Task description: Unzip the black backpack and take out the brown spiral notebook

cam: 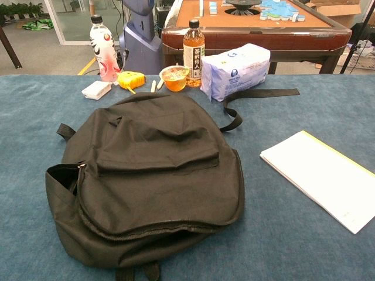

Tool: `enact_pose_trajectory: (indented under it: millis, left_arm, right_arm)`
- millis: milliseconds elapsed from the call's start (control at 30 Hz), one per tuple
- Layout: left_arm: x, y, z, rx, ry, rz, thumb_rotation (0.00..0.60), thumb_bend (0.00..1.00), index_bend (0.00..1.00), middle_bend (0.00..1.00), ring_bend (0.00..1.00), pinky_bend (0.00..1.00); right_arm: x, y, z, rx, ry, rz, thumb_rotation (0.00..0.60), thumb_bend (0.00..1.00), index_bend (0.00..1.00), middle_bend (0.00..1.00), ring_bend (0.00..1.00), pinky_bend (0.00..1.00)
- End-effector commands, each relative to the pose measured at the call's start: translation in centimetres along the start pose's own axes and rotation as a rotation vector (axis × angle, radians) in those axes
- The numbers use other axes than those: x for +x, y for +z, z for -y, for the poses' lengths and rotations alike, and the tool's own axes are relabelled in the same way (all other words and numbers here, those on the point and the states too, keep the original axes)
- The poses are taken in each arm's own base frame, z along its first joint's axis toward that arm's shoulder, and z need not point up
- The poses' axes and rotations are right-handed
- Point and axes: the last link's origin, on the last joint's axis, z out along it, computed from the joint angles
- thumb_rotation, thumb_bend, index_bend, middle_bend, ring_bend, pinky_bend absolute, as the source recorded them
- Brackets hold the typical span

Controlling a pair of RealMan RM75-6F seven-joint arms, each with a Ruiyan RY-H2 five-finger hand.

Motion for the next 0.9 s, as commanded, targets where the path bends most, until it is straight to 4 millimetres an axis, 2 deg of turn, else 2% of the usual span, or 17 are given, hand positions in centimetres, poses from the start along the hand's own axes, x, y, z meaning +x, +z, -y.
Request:
enact_pose_trajectory:
  millis: [33,300,467,600,900]
  left_arm:
    - [-0.1,0.0,-0.1,0.0,0.003,0.006,0.6,0.26,0.27,0.22,0.21,0.09]
    - [0.2,0.1,-0.4,-0.007,0.003,-0.006,0.6,0.26,0.27,0.22,0.21,0.09]
    - [0.4,0.0,-0.5,-0.011,0.004,-0.007,0.6,0.26,0.27,0.22,0.21,0.09]
    - [0.5,0.0,-0.7,-0.017,0.003,-0.009,0.6,0.26,0.27,0.22,0.21,0.09]
    - [0.9,-0.4,-0.5,-0.006,0.007,-0.019,0.6,0.26,0.27,0.22,0.21,0.09]
  right_arm:
    - [-0.1,0.0,0.1,0.005,0.0,0.004,0.6,0.23,0.2,0.26,0.23,0.38]
    - [-0.2,0.2,0.6,0.042,0.019,0.007,0.6,0.2,0.2,0.26,0.23,0.38]
    - [-0.4,0.9,2.3,0.142,0.052,0.041,0.6,0.18,0.2,0.26,0.23,0.38]
    - [-0.5,1.8,4.5,0.255,0.077,0.072,0.6,0.15,0.2,0.26,0.23,0.38]
    - [-1.8,4.5,11.5,0.533,0.171,0.2,0.6,0.12,0.2,0.26,0.23,0.37]
